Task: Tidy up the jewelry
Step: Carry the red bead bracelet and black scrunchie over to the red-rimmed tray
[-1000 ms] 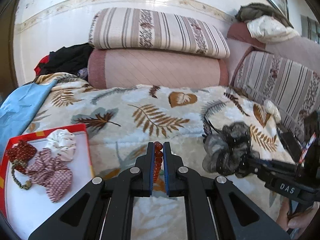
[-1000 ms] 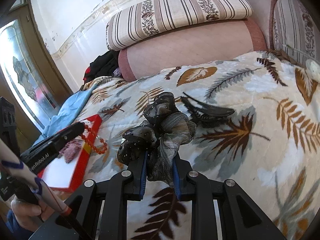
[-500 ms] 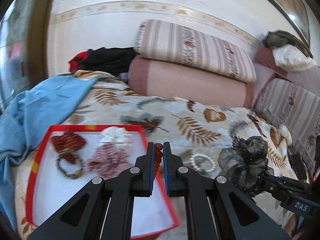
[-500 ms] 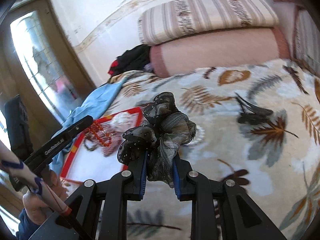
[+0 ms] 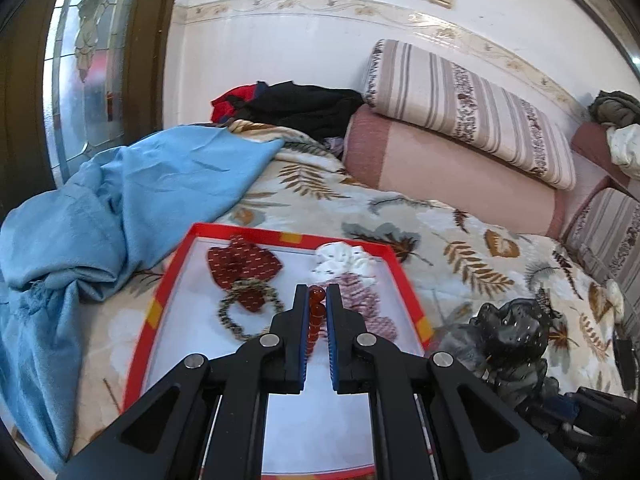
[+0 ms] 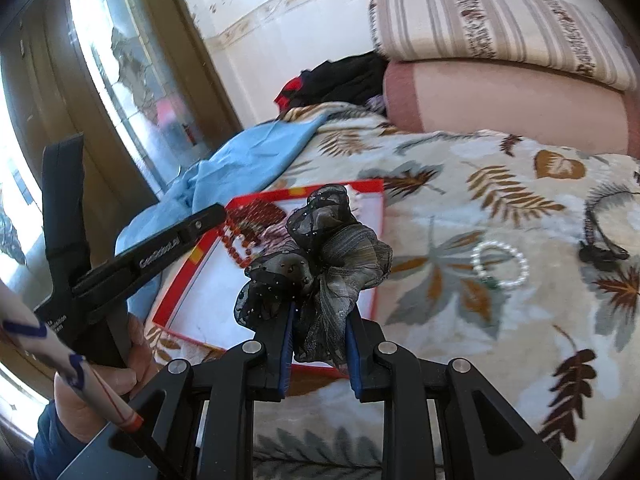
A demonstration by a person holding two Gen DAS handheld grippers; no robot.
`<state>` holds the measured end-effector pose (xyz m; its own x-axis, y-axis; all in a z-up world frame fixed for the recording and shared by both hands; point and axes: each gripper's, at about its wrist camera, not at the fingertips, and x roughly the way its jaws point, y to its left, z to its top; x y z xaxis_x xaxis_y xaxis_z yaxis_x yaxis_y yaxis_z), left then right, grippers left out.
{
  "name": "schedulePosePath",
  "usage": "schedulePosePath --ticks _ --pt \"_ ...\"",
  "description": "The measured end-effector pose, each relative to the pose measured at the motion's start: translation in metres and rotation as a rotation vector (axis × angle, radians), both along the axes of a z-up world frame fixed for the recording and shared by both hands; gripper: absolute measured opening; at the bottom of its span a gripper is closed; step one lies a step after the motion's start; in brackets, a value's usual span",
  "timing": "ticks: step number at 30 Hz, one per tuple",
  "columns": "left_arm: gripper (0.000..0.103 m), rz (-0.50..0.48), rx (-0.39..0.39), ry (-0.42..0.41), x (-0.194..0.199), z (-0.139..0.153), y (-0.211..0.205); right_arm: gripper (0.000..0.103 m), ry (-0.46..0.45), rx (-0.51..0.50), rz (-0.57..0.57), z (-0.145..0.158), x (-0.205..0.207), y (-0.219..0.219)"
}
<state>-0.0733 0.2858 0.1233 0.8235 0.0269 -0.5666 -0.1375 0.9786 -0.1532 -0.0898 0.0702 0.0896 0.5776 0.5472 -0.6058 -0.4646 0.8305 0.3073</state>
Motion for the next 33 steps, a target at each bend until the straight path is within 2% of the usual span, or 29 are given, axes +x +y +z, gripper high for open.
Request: schedulePosePath --ticks 12,33 --pt "0.008 0.033 0.051 0.021 0.000 -0.008 0.009 0.025 0.049 -0.010 0.033 -0.020 0.009 0.024" --pt "0.008 0.044 0.059 0.075 0.008 -0.018 0.012 0.025 0.132 -0.050 0.037 -0.052 0.031 0.045"
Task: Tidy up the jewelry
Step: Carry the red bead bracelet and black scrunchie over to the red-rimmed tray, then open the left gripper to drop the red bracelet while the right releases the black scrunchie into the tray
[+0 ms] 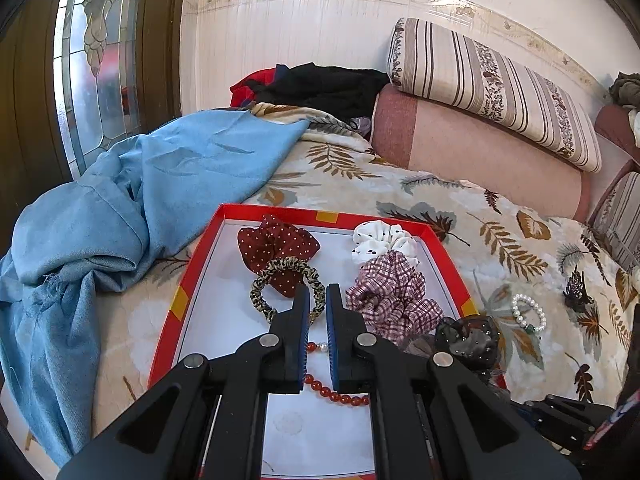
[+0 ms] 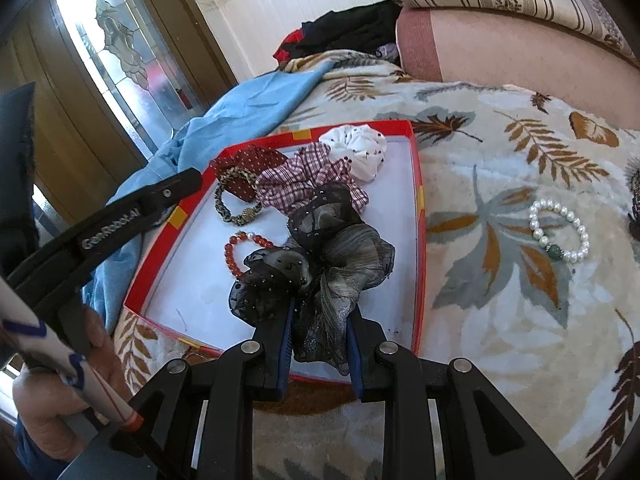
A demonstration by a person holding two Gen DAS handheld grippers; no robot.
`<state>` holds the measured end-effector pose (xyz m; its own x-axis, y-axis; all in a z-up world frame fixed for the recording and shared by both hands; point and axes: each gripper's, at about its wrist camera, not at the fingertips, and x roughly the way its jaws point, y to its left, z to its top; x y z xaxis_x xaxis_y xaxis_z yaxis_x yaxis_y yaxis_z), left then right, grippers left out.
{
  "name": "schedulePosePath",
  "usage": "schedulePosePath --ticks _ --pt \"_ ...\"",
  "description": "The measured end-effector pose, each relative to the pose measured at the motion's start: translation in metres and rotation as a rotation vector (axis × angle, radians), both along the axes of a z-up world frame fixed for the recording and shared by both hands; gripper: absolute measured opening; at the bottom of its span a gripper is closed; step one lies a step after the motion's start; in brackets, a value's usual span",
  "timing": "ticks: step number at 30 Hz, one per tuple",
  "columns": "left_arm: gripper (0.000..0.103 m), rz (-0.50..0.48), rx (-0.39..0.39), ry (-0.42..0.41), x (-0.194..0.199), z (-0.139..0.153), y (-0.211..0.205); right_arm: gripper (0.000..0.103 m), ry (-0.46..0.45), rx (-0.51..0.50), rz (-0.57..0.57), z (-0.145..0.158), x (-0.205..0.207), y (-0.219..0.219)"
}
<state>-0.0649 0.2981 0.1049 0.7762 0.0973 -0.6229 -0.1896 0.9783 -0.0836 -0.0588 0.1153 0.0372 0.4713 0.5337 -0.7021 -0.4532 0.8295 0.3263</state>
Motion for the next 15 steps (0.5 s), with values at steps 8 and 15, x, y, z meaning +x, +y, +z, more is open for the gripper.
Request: schedulePosePath --ticks 8,15 --pt "0.012 0.012 -0.001 0.005 0.000 -0.002 0.003 0.029 0.021 -0.022 -0.014 -0.009 0.014 0.010" --pt "0.018 0.022 0.001 0.002 0.001 -0.002 0.005 0.034 0.013 -0.048 -0.036 -0.010 0.024 0.012"
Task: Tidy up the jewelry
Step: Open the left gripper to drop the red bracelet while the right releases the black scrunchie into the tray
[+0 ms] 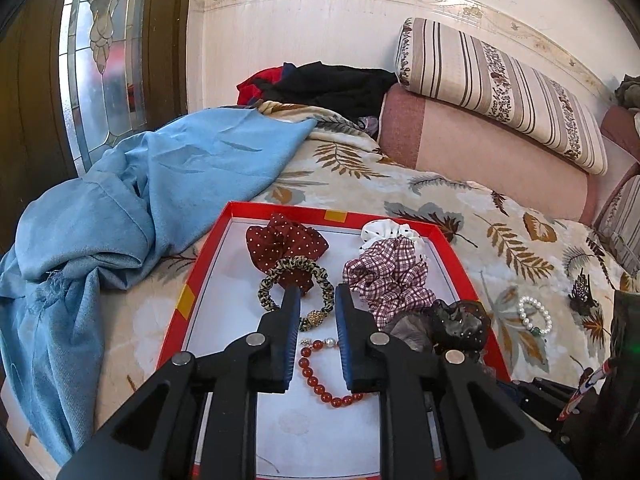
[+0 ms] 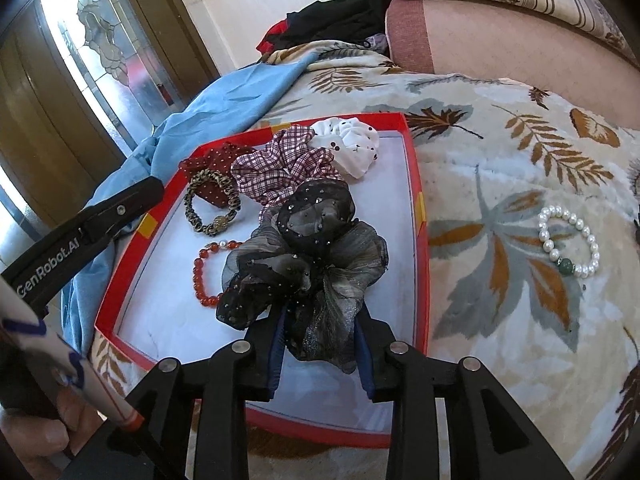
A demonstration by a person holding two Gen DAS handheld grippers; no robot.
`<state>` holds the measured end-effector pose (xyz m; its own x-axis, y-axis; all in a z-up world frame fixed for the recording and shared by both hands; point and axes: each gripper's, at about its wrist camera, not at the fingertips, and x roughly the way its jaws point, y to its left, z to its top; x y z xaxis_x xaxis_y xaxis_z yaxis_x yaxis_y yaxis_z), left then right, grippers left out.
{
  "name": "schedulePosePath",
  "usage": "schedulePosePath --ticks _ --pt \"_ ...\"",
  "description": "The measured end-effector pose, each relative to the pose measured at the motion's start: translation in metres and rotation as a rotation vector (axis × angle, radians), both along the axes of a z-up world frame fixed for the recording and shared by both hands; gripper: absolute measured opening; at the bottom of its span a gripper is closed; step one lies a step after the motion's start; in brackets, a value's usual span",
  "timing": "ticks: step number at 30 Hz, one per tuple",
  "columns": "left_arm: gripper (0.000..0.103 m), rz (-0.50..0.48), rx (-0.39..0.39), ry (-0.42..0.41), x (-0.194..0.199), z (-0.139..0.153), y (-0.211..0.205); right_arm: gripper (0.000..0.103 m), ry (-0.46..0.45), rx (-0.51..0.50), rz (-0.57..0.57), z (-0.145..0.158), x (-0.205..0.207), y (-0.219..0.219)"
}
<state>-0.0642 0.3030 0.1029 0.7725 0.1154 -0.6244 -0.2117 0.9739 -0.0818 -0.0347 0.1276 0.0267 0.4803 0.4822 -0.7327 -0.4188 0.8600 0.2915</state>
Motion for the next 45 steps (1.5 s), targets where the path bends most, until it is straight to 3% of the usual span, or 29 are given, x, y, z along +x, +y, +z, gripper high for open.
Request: schedulePosePath --ticks 1,3,13,45 --pt "0.020 0.001 -0.001 0.000 0.000 0.000 0.000 0.034 -0.002 -0.004 -0.003 0.001 0.001 -0.001" --pt "0.027 0.006 0.002 -0.002 0.000 0.000 0.000 0.044 0.002 0.006 -0.001 0.002 0.001 -0.003" --pt "0.033 0.006 0.005 -0.002 0.001 0.000 -0.002 0.048 -0.015 0.028 0.008 0.015 -0.011 -0.014" --pt "0.038 0.016 0.007 -0.003 0.002 0.002 -0.003 0.059 -0.014 0.106 0.009 0.036 -0.030 -0.038"
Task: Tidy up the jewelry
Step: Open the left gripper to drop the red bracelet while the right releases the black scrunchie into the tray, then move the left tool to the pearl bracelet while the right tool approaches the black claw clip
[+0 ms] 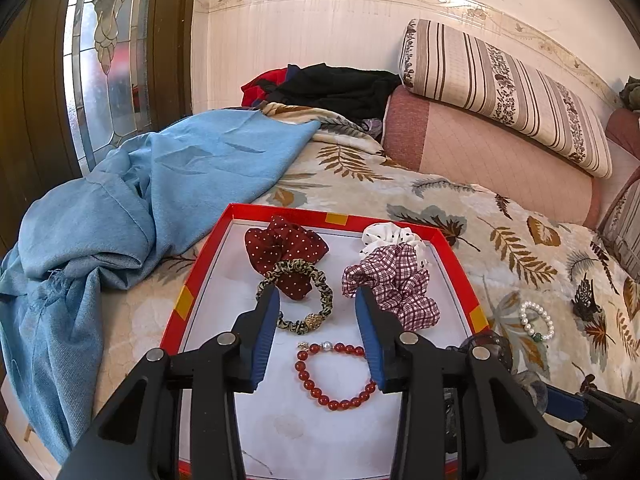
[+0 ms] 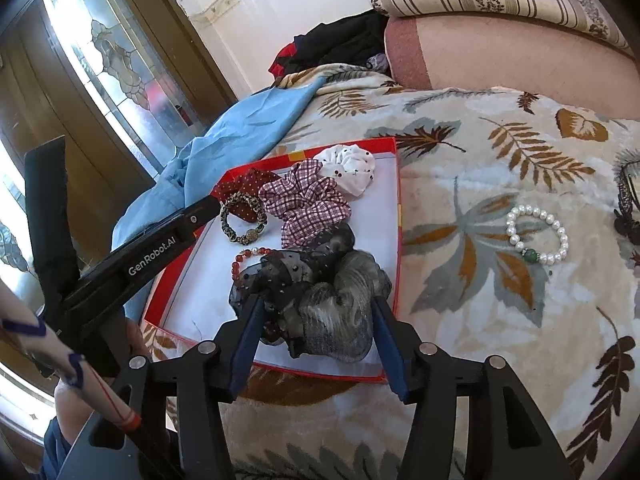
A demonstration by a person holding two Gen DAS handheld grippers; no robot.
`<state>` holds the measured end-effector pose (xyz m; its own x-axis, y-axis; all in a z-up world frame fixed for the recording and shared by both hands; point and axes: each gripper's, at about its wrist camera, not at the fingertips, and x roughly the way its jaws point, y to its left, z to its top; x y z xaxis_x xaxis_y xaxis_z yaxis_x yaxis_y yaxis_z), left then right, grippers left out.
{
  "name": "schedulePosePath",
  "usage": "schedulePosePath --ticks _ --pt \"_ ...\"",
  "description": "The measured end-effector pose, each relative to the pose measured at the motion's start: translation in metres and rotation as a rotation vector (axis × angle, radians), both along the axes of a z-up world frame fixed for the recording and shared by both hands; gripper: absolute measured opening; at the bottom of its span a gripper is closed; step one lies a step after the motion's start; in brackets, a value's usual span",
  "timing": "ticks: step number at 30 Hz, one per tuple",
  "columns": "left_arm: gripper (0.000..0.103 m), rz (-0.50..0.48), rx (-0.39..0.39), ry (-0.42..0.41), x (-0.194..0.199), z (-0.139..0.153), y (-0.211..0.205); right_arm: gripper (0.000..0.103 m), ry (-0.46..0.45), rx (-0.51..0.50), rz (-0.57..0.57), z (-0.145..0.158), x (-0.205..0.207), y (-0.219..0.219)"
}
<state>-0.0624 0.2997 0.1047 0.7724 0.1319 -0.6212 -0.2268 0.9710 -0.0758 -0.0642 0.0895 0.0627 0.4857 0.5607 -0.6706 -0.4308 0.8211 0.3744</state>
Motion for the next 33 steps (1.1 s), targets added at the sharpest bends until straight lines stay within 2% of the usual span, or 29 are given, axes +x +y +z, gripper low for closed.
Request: schedulePosePath --ticks 12,13,15,17,24,33 --pt "0.040 0.008 -0.004 -0.007 -0.001 0.002 0.000 0.060 -0.028 0.011 -0.038 0.008 -0.008 -0.022" --pt "0.040 0.007 -0.005 -0.007 -0.001 0.002 0.000 0.058 -0.030 0.012 -0.041 0.009 -0.008 -0.024" --pt "0.040 0.007 -0.005 -0.009 0.000 0.002 0.000 0.043 -0.021 0.010 -0.048 0.008 -0.006 -0.027" --pt "0.040 0.007 -0.008 -0.012 -0.001 0.003 0.000 0.039 -0.016 0.013 -0.046 0.007 -0.005 -0.028" --pt "0.042 -0.005 -0.017 -0.039 -0.004 0.008 -0.005 0.039 -0.040 0.013 -0.088 0.015 -0.002 -0.048" --pt "0.043 -0.051 -0.011 -0.051 0.002 0.012 -0.032 0.039 -0.032 0.018 -0.195 0.016 0.001 -0.102"
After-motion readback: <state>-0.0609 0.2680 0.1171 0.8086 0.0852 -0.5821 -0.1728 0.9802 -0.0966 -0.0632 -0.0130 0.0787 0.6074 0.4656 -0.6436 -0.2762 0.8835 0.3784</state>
